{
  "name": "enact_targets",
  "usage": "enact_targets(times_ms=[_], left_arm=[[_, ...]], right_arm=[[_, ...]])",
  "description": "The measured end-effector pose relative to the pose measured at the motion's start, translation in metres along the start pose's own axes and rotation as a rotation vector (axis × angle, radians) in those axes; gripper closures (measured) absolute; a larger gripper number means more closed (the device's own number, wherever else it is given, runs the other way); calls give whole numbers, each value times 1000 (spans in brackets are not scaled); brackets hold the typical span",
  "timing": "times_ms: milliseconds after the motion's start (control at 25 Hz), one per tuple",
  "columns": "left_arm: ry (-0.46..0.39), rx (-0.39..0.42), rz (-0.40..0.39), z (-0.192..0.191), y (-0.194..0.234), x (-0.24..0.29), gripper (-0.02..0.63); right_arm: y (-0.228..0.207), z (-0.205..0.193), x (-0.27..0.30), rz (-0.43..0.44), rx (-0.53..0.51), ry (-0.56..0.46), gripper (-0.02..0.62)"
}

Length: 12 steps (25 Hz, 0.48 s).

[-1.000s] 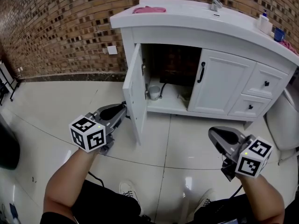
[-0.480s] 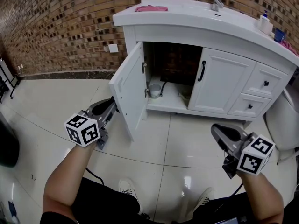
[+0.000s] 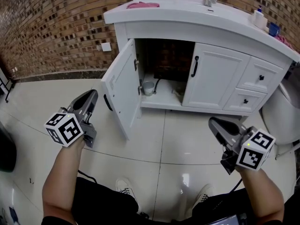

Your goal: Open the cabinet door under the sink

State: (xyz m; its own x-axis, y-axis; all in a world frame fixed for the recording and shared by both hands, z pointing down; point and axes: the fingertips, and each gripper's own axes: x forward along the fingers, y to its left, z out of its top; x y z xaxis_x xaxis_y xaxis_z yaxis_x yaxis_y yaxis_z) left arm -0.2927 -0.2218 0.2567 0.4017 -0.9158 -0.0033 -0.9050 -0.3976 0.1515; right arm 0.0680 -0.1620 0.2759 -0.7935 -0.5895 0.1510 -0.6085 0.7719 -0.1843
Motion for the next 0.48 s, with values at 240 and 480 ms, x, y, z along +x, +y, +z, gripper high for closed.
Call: enact_targets(times_ms=[240, 480], left_arm=[[-246, -45, -108, 79, -62, -22, 600], [-48, 66, -433, 26, -190, 12, 600]], right_arm=[[-3, -2, -3, -14, 14, 1, 591], [-6, 2, -5, -44, 42, -27, 591]])
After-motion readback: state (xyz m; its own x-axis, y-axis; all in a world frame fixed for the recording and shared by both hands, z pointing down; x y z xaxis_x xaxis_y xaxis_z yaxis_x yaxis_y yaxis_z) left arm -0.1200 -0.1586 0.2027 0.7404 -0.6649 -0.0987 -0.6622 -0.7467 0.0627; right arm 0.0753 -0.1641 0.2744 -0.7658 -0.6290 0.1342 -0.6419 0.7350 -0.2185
